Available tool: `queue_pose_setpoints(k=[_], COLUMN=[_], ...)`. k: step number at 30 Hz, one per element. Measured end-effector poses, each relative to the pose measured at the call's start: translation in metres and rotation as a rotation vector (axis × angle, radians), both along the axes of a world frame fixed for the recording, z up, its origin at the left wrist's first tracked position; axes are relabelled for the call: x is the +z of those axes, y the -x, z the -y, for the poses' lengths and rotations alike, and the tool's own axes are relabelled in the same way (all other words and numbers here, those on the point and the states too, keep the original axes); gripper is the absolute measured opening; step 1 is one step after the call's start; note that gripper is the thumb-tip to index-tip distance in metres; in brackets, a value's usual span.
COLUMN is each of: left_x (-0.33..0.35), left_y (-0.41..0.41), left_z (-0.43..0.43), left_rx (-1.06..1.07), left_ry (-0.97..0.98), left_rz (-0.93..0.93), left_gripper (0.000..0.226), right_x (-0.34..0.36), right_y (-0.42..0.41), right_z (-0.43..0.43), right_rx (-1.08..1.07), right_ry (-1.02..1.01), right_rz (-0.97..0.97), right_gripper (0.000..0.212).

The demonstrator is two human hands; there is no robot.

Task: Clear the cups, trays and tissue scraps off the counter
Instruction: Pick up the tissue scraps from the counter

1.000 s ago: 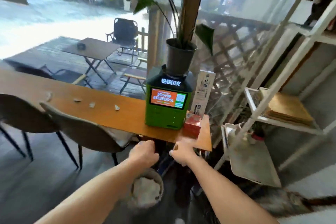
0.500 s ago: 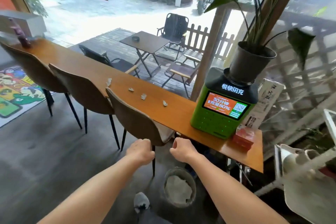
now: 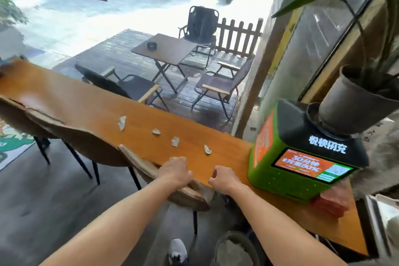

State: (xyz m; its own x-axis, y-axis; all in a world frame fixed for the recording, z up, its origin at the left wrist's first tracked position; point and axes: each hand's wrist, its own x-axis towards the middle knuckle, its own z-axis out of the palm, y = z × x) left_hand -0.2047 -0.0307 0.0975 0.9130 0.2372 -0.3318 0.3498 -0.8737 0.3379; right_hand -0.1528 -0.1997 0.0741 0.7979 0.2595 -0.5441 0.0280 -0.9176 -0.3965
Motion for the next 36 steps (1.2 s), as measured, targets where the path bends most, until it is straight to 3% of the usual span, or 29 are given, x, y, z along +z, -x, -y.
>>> queue_pose_setpoints(k=[10, 18, 22, 26, 30, 36], left_x=[-0.047, -0.078, -0.09, -0.106, -0.126, -0.149], left_y=[-0.091, -0.164, -0.196, -0.222, -0.232, -0.238], left_z=[-0.078, -0.116, -0.142, -0.16, -0.174, -0.169], left_rx=[-0.041, -0.187, -0.275, -0.332, -0.312, -0.257], left_ry=[0.029, 0.046, 0.046, 0.063, 0.052, 0.053], left_rz=[-0.14, -0.231, -0.263, -0.284, -0.317, -0.27], left_gripper=[0.019, 0.019, 0.019, 0.015, 0.018, 0.031], right_x=[-0.031, -0.052, -0.055, -0.061, -0.076, -0.109], right_y=[-0.092, -0.133, -0.146, -0.16, -0.165, -0.176], right_z=[-0.054, -0.078, -0.1, -0.112, -0.123, -0.118], right_rx=[-0.037, -0.251, -0.35, -0.367, -0.392, -0.472], right_ry=[0.089, 0.086, 0.106, 0.165, 0.199, 0.235], right_rz=[-0.06, -0.099, -0.121, -0.065, -0.05, 0.051], right_gripper=[0.012, 0.004, 0.02, 0.018, 0.031, 0.03])
